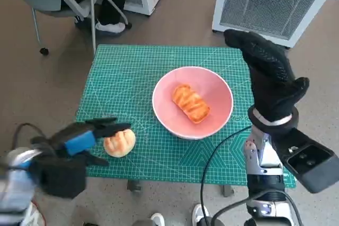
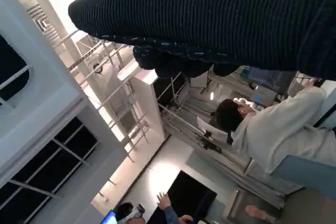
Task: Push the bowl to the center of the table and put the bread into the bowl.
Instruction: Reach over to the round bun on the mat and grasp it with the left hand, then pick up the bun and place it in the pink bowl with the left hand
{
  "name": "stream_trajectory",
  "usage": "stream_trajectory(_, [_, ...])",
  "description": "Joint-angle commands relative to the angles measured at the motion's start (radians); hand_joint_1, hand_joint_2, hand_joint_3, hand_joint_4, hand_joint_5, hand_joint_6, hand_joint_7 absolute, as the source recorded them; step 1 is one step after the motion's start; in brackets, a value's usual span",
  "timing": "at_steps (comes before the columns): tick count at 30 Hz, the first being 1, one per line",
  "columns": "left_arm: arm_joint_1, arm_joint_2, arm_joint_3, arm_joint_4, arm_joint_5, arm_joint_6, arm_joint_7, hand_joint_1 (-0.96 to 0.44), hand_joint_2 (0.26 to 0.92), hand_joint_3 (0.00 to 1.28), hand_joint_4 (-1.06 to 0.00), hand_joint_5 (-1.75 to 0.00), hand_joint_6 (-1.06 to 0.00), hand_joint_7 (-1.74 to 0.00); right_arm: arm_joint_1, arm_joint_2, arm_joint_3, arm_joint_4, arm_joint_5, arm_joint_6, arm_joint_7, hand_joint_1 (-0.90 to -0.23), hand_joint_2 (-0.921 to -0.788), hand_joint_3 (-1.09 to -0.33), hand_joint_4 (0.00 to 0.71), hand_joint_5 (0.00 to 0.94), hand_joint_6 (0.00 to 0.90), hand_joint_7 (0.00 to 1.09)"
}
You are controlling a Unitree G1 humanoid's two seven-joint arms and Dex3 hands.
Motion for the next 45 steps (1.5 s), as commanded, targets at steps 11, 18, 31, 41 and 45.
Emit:
stream_trajectory(11, [-0.087,-0.093,-0.086,0.248,0.167,-0.145,0.284,-0.05,0.917,0.18,-0.54,-1.14,-0.53,-1.16,0.01,-0.017,-0.005,-0.018,0.01,0.031,0.012,-0.539,-0.921,-0.85,-0.001,0.455,-0.001,0.65])
stream_trajectory(18, [-0.111,-0.059,-0.032,0.18,0.111,-0.129,0.248,0.0,0.92,0.18,-0.48,-1.4,-0.59,-1.18,0.019,-0.019,-0.012,-0.039,0.003,0.04,0.003,-0.537,-0.921,-0.859,-0.001,0.45,-0.001,0.65])
stream_trajectory(31, [-0.213,-0.091,0.218,-0.165,-0.076,-0.064,0.319,0.0,0.92,0.12,-0.56,-1.27,-0.63,-1.2,0.021,-0.014,-0.022,-0.045,-0.021,0.034,-0.021,-0.547,-0.921,-0.853,-0.001,0.449,-0.001,0.65])
stream_trajectory(41, [-0.405,-0.16,0.147,-0.181,-0.04,-0.124,0.4,0.0,0.92,0.1,-0.58,-1.23,-0.65,-1.19,0.005,-0.014,-0.026,-0.016,-0.024,0.017,-0.021,-0.546,-0.921,-0.85,-0.001,0.453,-0.001,0.66])
stream_trajectory(45, [-0.472,-0.176,0.074,-0.173,-0.04,-0.113,0.347,0.0,0.921,0.1,-0.58,-1.24,-0.66,-1.18,0.001,-0.013,-0.024,-0.01,-0.021,0.011,-0.018,-0.545,-0.921,-0.854,-0.001,0.454,-0.001,0.66])
